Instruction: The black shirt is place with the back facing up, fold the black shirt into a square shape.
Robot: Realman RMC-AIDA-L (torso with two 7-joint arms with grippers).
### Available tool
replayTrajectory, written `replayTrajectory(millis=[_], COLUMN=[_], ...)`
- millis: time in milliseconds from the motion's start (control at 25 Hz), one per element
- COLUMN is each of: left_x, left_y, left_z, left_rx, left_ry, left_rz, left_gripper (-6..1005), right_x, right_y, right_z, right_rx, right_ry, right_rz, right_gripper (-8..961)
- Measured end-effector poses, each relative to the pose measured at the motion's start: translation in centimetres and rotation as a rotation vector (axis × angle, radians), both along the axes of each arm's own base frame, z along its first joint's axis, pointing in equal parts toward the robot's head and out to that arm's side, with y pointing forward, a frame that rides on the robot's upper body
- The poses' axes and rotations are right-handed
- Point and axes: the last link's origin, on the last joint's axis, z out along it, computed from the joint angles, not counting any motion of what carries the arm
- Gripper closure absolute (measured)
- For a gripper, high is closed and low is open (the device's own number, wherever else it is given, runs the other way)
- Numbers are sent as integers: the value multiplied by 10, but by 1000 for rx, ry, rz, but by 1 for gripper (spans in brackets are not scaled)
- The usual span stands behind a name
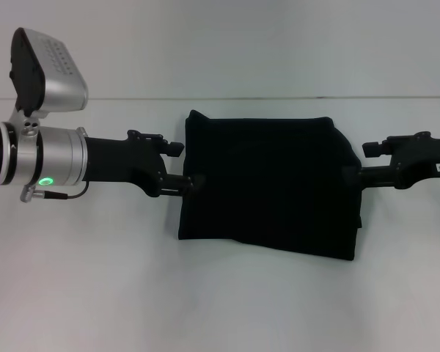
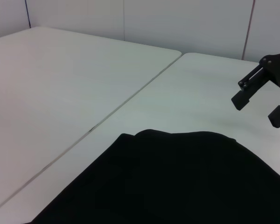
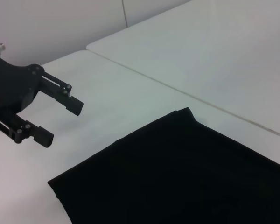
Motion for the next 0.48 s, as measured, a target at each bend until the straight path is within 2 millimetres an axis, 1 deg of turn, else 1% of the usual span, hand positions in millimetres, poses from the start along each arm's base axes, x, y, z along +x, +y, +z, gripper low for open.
replayTrajectory(millis=[480], left_x=[0], left_y=[-1], left_z=[-1], left_rx=[-2], left_ry=[-5], left_rz=[6], left_gripper=[263], right_x=[-1], right_y=[0], right_z=[-2], right_rx=[-4], right_ry=[9], right_rz=[-6], right_gripper=[198])
